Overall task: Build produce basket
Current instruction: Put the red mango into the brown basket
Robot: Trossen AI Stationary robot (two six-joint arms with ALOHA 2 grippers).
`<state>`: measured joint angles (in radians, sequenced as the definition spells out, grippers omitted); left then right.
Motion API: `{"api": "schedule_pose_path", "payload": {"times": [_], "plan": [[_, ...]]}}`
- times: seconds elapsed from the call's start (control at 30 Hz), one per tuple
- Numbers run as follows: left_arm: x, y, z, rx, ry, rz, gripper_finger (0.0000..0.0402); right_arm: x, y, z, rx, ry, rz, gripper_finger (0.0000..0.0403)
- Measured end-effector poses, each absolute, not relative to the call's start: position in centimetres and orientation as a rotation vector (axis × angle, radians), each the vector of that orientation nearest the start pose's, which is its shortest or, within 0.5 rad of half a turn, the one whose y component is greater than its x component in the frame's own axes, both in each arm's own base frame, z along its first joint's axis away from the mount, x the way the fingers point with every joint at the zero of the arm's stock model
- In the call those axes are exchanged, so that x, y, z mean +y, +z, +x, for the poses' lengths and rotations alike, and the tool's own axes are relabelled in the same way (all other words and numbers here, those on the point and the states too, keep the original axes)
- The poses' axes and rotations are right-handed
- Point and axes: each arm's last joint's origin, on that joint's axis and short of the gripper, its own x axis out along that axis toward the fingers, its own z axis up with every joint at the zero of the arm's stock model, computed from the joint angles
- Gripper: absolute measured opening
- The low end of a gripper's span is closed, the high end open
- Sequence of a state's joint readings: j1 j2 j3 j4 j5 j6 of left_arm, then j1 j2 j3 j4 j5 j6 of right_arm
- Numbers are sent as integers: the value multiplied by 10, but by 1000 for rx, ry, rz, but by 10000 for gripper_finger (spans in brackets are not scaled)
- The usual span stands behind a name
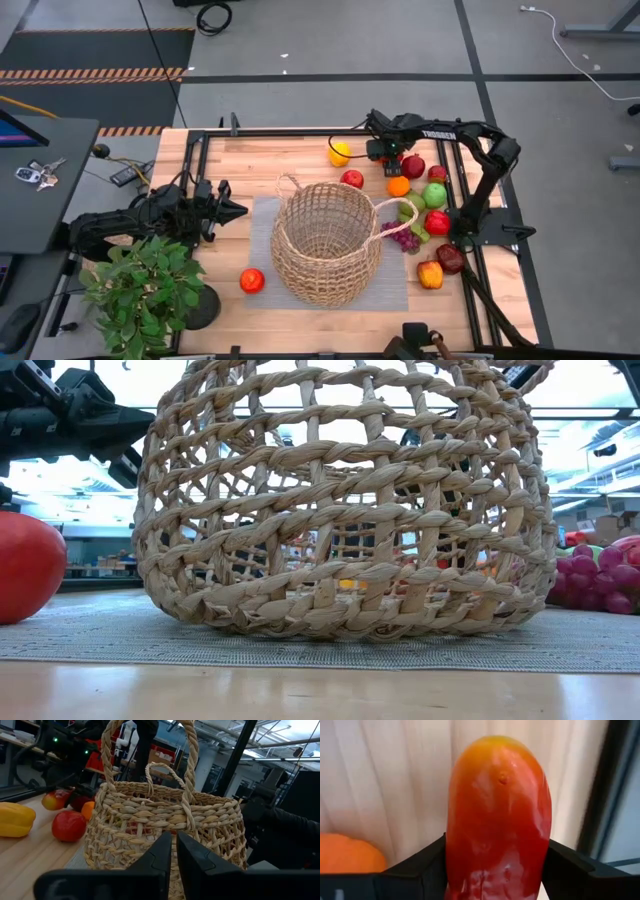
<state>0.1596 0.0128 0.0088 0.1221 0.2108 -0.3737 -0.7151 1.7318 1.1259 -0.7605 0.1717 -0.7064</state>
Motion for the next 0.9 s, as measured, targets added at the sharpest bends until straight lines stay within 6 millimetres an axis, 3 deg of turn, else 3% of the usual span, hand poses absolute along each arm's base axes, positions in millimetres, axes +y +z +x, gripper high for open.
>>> {"api": "schedule_pose_path", "payload": {"times": [0.47, 0.9], "plan": [[9, 177, 96, -105, -72, -351, 36, -192, 250, 216, 1264, -324, -213, 261], [9, 177, 96, -105, -72, -351, 31, -157, 312, 193, 810, -249, 66, 261]]}}
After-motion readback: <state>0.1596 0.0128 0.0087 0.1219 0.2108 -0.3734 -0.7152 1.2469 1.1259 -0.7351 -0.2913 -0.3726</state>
